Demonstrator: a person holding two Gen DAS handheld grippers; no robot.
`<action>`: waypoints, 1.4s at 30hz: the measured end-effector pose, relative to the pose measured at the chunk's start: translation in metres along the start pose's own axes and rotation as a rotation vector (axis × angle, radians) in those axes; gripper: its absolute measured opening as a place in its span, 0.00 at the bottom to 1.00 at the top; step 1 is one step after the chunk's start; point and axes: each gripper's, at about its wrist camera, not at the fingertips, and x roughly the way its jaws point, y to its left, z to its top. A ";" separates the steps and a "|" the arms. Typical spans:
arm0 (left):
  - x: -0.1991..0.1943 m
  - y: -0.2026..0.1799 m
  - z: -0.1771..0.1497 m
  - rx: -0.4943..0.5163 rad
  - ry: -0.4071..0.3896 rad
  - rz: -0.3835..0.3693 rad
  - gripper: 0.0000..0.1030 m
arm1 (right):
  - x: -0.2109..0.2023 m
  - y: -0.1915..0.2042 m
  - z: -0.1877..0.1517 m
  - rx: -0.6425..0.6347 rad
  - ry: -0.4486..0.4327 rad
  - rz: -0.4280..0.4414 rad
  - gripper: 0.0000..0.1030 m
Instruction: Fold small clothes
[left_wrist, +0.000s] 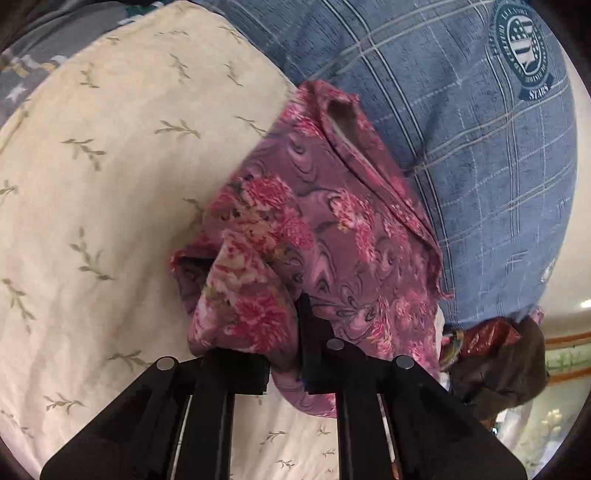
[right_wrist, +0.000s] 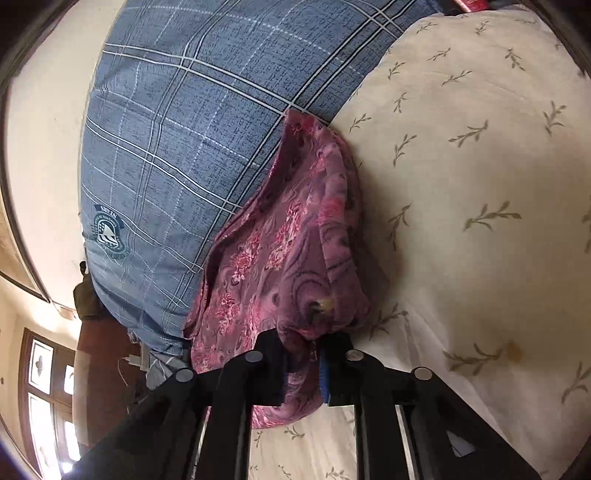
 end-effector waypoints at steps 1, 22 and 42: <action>-0.005 0.001 -0.003 -0.004 -0.025 0.015 0.05 | -0.005 0.003 0.000 -0.012 -0.020 0.023 0.11; -0.106 -0.003 -0.063 0.315 -0.242 0.162 0.23 | -0.117 0.000 0.005 -0.190 -0.071 -0.115 0.32; 0.045 -0.096 0.122 0.269 -0.081 0.120 0.28 | 0.125 0.078 0.086 -0.108 0.112 0.095 0.47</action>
